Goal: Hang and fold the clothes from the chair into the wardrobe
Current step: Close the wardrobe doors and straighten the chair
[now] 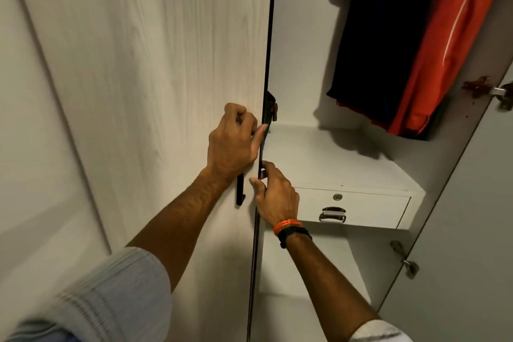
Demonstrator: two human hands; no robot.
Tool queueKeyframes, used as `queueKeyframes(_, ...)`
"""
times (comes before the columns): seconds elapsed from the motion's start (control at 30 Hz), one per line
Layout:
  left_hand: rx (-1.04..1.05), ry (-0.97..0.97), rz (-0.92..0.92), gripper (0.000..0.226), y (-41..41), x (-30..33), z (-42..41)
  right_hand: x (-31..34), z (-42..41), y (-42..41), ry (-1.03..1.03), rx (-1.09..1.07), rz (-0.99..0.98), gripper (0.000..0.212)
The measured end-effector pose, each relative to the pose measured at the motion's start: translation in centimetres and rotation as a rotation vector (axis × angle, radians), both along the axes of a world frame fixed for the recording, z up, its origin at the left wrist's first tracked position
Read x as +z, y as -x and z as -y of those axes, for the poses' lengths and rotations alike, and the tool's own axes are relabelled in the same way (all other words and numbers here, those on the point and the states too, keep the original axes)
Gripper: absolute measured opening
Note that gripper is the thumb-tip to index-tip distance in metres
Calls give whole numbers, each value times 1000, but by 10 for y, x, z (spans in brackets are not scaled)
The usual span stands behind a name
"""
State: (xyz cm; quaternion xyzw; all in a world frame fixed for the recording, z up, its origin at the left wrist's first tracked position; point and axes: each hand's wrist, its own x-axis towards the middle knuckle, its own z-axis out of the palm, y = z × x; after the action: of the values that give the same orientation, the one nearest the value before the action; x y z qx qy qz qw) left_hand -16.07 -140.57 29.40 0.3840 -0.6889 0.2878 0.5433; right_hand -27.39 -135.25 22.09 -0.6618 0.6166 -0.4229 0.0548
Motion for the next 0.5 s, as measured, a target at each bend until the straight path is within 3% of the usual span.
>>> queueKeyframes(0.3, 44, 6, -57, 27, 29, -4, 91, 0, 96, 20, -58, -4, 78, 42)
queueKeyframes(0.5, -4, 23, -90, 27, 28, -7, 96, -9, 100, 22, 12, 38, 175, 41)
